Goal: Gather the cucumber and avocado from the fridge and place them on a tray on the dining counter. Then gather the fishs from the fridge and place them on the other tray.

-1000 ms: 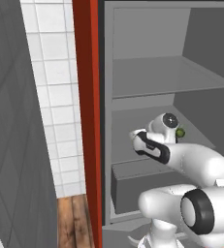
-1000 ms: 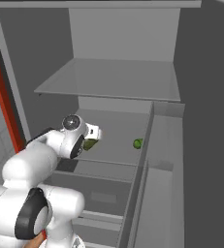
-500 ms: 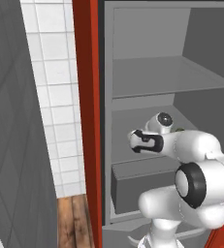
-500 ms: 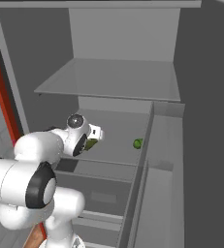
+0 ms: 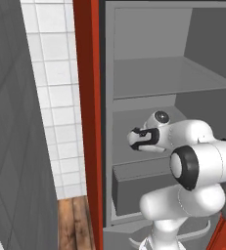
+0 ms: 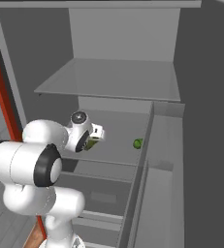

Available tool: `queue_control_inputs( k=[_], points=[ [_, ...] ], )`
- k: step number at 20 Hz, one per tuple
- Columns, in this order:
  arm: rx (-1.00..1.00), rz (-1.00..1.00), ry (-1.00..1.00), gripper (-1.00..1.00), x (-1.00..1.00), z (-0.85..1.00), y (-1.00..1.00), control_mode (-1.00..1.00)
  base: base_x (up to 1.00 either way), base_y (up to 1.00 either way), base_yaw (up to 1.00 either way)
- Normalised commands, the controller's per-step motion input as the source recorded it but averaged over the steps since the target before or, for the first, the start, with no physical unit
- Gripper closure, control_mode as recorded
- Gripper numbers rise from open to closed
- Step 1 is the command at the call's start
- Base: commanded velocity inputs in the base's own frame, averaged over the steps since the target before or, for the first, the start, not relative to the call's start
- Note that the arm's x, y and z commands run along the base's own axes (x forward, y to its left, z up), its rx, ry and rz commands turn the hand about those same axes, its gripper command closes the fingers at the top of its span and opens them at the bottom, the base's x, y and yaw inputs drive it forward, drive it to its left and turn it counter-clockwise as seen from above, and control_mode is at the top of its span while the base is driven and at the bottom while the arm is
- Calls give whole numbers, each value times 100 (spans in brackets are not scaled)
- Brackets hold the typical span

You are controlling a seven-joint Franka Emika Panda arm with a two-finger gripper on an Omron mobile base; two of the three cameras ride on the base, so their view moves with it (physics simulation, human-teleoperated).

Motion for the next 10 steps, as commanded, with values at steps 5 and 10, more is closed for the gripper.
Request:
queue_control_inputs(
  k=[5, 10],
  points=[
    [0, 0, 2, -100, 17, -21, 0, -100, 0, 0, 0],
    [0, 0, 0, -100, 2, -22, 0, -100, 0, 0, 0]
  ],
)
